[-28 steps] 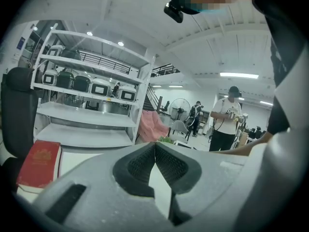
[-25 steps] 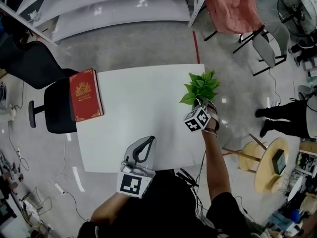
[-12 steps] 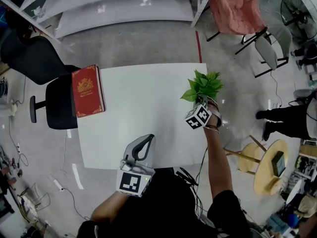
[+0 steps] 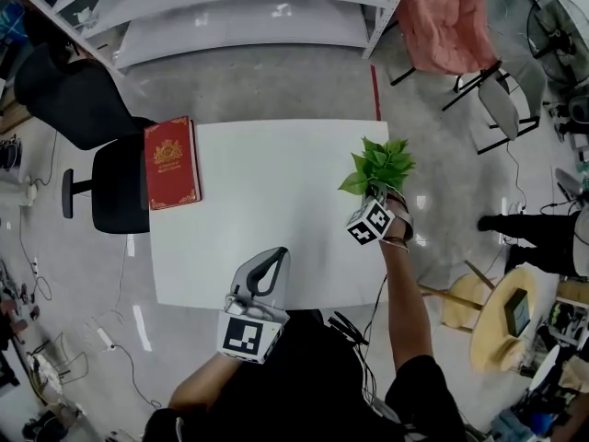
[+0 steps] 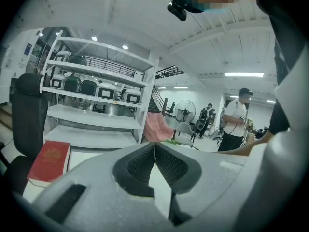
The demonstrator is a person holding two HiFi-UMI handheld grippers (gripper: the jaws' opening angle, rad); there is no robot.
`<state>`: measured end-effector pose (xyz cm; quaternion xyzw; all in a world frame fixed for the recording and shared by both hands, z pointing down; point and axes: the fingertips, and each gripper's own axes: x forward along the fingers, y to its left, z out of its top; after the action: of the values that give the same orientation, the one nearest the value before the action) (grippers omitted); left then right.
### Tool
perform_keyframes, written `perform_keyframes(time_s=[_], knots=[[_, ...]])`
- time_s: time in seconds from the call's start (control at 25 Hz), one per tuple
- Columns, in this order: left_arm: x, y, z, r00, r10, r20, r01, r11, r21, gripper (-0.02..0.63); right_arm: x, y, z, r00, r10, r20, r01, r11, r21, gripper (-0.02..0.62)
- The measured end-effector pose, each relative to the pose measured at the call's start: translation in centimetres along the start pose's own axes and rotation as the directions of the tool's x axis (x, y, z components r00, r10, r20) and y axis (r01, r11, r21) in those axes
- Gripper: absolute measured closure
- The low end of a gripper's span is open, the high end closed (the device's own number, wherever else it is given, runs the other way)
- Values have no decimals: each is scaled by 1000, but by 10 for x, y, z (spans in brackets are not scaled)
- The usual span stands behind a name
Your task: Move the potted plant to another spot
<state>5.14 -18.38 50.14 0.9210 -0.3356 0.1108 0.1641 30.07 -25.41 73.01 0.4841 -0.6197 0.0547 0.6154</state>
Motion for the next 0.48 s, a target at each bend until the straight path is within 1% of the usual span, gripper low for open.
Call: perform_keyframes(time_s=[0.4,0.48], knots=[[-31,-22,0,998,54,36,-53,999,-9,589,-26,26,3,998,17,57,-13,998,-57,578],[-39,-27,0,996,70,54,-70,998,-10,589,-33,33,2,997,22,70,-17,997,-69,578]])
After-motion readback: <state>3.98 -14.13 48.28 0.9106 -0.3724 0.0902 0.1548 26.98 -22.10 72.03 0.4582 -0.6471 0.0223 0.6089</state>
